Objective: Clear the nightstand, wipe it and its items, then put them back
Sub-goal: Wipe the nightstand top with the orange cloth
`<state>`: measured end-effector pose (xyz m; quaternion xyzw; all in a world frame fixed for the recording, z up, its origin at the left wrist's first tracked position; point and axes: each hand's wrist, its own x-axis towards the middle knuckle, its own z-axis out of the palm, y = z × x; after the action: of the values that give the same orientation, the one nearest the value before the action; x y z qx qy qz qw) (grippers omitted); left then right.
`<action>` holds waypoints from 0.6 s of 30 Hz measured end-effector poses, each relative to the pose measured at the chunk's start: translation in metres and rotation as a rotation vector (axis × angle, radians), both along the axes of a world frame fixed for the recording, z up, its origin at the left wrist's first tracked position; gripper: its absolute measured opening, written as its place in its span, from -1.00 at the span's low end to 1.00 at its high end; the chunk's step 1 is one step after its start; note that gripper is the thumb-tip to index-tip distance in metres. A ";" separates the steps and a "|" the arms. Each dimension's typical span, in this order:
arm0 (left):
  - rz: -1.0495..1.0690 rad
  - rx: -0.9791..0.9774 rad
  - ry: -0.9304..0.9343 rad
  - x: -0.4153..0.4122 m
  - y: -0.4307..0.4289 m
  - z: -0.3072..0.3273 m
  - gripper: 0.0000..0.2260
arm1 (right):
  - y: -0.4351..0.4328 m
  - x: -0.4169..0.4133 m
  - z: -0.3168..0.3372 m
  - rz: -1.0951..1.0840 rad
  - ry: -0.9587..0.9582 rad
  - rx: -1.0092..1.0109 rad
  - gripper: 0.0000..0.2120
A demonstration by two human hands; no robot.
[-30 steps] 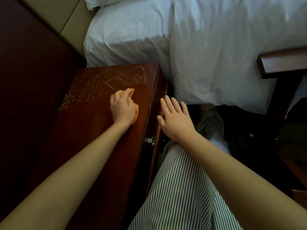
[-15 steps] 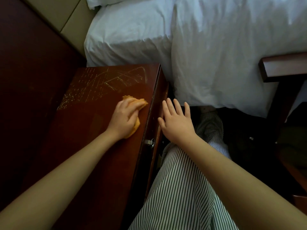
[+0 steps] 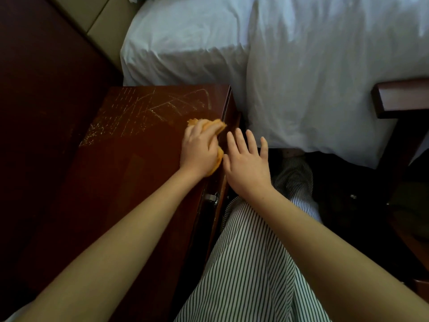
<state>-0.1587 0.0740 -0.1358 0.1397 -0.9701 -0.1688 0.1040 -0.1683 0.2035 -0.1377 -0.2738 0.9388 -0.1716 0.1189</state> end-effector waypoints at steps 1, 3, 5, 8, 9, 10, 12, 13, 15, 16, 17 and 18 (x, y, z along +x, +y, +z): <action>-0.058 0.010 -0.006 0.011 -0.005 0.000 -0.66 | 0.000 0.000 0.000 0.011 -0.007 -0.009 -0.48; -0.120 0.014 -0.019 0.029 -0.020 0.002 -0.65 | 0.000 0.000 -0.001 0.021 -0.014 -0.010 -0.48; -0.060 0.008 -0.030 0.039 -0.039 0.003 -0.66 | 0.000 -0.001 -0.002 0.010 -0.014 0.012 -0.48; 0.175 0.002 -0.041 0.033 -0.054 0.003 -0.67 | 0.002 -0.003 -0.005 -0.041 -0.012 0.058 -0.48; 0.245 -0.004 -0.035 0.025 -0.053 0.003 -0.67 | 0.002 -0.003 -0.006 -0.056 -0.020 0.067 -0.48; 0.308 -0.008 -0.025 0.016 -0.050 0.003 -0.67 | 0.002 -0.004 -0.006 -0.065 -0.028 0.072 -0.48; 0.407 -0.005 0.004 -0.004 -0.041 0.002 -0.67 | 0.001 -0.003 -0.006 -0.072 -0.031 0.065 -0.48; 0.431 -0.002 0.014 -0.013 -0.035 0.001 -0.67 | 0.000 -0.003 -0.005 -0.071 -0.026 0.054 -0.48; 0.403 -0.007 0.015 -0.026 -0.023 0.000 -0.67 | -0.003 -0.001 -0.004 -0.066 -0.012 0.028 -0.48; 0.352 -0.012 0.010 -0.029 -0.017 0.000 -0.67 | -0.004 -0.001 -0.004 -0.065 -0.006 0.014 -0.48; 0.285 -0.012 0.005 -0.028 -0.013 -0.001 -0.67 | -0.004 -0.001 -0.003 -0.065 -0.003 -0.001 -0.48; 0.209 -0.007 0.000 -0.025 -0.010 -0.001 -0.67 | -0.005 -0.001 -0.002 -0.065 -0.003 -0.012 -0.48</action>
<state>-0.1839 0.0641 -0.1364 0.2396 -0.9509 -0.1535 0.1217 -0.1692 0.1987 -0.1401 -0.2437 0.9460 -0.1815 0.1131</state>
